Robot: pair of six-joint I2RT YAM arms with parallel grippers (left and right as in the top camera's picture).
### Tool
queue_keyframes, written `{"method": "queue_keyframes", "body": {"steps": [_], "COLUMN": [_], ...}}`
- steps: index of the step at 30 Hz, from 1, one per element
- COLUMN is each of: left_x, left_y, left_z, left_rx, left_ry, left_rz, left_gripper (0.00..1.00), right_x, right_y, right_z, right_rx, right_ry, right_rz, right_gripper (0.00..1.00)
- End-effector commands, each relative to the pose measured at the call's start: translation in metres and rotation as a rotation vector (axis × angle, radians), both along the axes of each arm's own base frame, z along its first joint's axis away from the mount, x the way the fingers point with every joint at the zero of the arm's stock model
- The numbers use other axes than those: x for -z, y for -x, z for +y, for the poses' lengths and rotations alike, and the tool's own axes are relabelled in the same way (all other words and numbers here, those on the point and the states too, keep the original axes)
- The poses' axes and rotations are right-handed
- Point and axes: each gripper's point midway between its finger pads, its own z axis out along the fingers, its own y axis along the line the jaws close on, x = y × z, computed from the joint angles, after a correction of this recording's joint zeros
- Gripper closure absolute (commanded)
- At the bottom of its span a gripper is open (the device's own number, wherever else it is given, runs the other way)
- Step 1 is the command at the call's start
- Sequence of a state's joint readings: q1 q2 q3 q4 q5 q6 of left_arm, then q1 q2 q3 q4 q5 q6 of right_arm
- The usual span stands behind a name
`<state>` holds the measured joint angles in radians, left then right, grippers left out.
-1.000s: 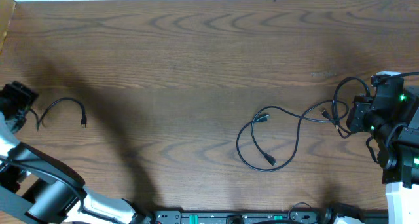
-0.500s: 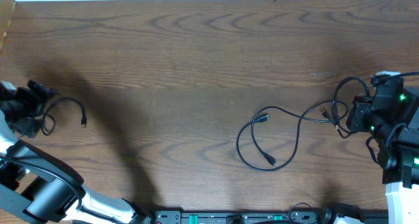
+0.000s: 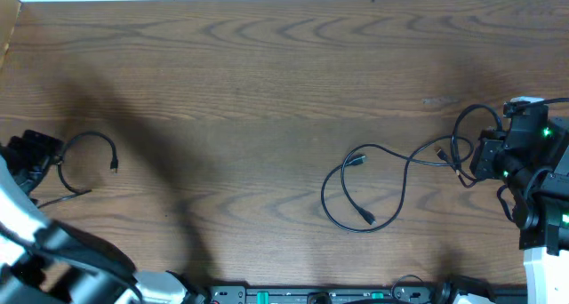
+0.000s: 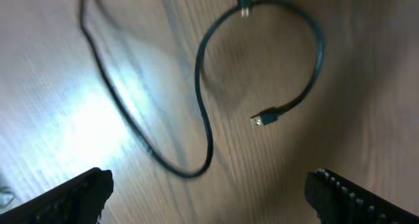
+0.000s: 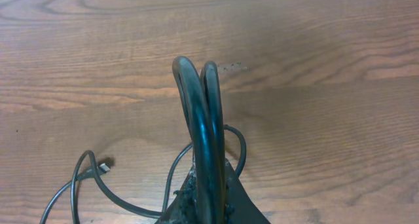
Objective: Untangle cables
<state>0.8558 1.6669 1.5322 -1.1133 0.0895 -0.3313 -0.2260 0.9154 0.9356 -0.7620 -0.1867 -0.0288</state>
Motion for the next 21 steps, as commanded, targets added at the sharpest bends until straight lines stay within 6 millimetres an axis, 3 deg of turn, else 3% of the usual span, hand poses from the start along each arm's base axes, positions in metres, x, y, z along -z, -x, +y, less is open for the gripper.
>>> {"method": "queue_keyframes", "body": {"steps": [1,4,7,10,15,21], "left_x": [-0.029,-0.048,-0.064,-0.078,-0.095,-0.095], "left_y": [0.009,0.004,-0.015,-0.039,-0.069,-0.077], "left_z": [-0.003,-0.018,-0.046,-0.088,-0.162,-0.241], "left_rx": [-0.029,0.053,0.213,0.43,0.792,1.172], "left_ry": [-0.079,-0.092,-0.064,0.002,0.098,0.125], "left_rz": [-0.021,-0.082,-0.187,-0.316,-0.475,-0.483], "left_gripper": [0.02,0.02,0.02,0.02,0.02,0.02], "right_x": [-0.009,-0.011,-0.019,-0.034,-0.075,-0.1], "right_y": [-0.002,-0.003,-0.005,-0.001,0.023,0.038], "right_z": [0.0,0.009,0.032,0.069,0.124,0.141], "right_rx": [0.007,-0.051,-0.206,-0.445,-0.798,-0.901], "right_ry": [-0.013,-0.029,-0.054,-0.103,-0.294,-0.442], "right_rz": [-0.025,-0.037,-0.081,-0.169,-0.341,-0.393], "right_gripper": [0.99,0.99,0.99,0.99,0.99,0.99]}}
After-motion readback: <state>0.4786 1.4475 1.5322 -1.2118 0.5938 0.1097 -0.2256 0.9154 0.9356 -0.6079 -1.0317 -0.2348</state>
